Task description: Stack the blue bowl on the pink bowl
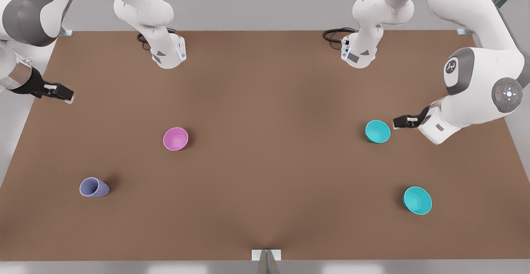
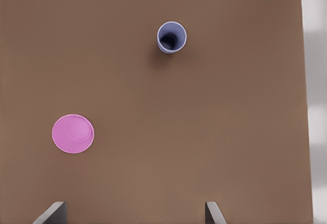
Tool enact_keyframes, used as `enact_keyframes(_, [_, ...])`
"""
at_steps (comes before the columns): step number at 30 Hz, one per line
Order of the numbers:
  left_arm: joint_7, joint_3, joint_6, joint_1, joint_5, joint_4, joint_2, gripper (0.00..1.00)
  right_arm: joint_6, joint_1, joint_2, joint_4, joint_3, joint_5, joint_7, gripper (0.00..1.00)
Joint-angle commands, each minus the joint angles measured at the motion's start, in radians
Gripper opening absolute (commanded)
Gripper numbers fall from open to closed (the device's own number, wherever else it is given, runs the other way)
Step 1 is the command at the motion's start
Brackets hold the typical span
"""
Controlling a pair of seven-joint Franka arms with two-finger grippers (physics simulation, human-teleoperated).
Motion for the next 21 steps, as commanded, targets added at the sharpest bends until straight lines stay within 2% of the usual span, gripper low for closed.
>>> enact_keyframes(1, [-0.033, -0.002, 0.024, 0.000, 0.001, 0.004, -0.014, 1.00, 0.040, 0.002, -0.001, 0.000, 0.000, 0.001, 0.006, 1.00])
enact_keyframes(2, [-0.033, -0.004, 0.028, 0.000, -0.001, 0.004, -0.013, 1.00, 0.040, 0.003, 0.000, 0.000, 0.000, -0.001, 0.007, 1.00])
enact_keyframes(3, [-0.033, -0.004, 0.024, 0.000, -0.001, 0.002, -0.013, 1.00, 0.025, 0.003, 0.045, -0.016, -0.007, -0.019, -0.170, 1.00])
enact_keyframes(5, [-0.033, -0.006, 0.022, 0.000, -0.002, 0.002, -0.013, 1.00, 0.014, -0.015, 0.207, -0.058, -0.023, 0.001, -0.139, 1.00])
enact_keyframes(8, [-0.033, -0.002, 0.028, 0.001, -0.007, 0.002, -0.005, 1.00, 0.295, -0.014, 0.195, -0.303, -0.021, 0.088, -0.045, 1.00])
enact_keyframes(10, [-0.033, 0.004, 0.030, 0.006, 0.001, 0.002, -0.001, 1.00, 0.604, -0.023, 0.111, -0.581, -0.021, 0.139, -0.033, 1.00])
enact_keyframes(11, [-0.031, 0.005, 0.028, 0.007, 0.002, 0.002, -0.002, 1.00, 0.682, -0.021, 0.102, -0.636, -0.021, 0.160, -0.029, 1.00])
enact_keyframes(21, [-0.033, 0.007, 0.057, 0.013, 0.001, 0.004, 0.015, 1.00, 1.144, 0.081, 0.171, -0.872, -0.006, 0.357, 0.103, 1.00])
